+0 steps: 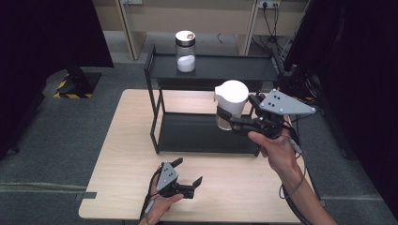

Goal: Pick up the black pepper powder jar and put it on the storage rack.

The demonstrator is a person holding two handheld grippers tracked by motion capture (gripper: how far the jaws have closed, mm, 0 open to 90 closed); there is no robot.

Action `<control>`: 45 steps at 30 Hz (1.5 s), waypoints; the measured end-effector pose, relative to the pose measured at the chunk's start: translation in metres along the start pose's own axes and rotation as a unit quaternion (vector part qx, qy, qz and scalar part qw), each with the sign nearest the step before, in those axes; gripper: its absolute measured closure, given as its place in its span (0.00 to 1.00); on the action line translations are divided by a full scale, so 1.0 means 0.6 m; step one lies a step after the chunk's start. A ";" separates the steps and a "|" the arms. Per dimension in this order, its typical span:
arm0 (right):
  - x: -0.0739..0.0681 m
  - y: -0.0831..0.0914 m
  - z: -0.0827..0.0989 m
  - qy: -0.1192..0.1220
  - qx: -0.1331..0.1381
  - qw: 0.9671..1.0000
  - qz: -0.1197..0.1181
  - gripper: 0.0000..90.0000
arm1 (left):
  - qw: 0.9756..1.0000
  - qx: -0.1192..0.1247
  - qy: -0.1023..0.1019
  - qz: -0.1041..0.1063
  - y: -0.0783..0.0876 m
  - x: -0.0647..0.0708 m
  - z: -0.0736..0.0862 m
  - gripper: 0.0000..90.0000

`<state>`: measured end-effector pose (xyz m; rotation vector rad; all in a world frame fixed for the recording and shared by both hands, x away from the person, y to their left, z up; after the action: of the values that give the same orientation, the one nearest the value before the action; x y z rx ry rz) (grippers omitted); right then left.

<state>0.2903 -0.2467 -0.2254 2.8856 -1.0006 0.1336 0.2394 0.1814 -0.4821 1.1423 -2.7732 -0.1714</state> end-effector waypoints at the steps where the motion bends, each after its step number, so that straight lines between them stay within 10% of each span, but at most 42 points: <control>1: 0.001 -0.003 -0.005 0.002 0.000 1.000 0.002 0.34 | 1.000 0.000 0.000 0.000 0.000 0.000 0.000 0.02; 24: 0.039 -0.086 -0.079 -0.002 -0.012 0.999 0.050 0.34 | 1.000 -0.004 -0.002 0.000 -0.001 0.000 0.001 0.02; 45: 0.087 -0.176 -0.103 -0.018 -0.040 0.990 0.131 0.34 | 1.000 -0.005 -0.002 0.006 -0.004 0.003 0.002 0.02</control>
<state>0.3934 -0.1894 -0.1634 2.6818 -1.3557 0.0580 0.2396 0.1787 -0.4834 1.1229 -2.7794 -0.1875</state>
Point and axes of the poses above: each handheld gripper's, and its own axes: y roughly backward along the jaws, z roughly out of its underside, x roughly to its right, the point moved 3 cm from there along -y, roughly forward along the jaws, and after that the axes turned 2 degrees about x, right-handed, at the moved point
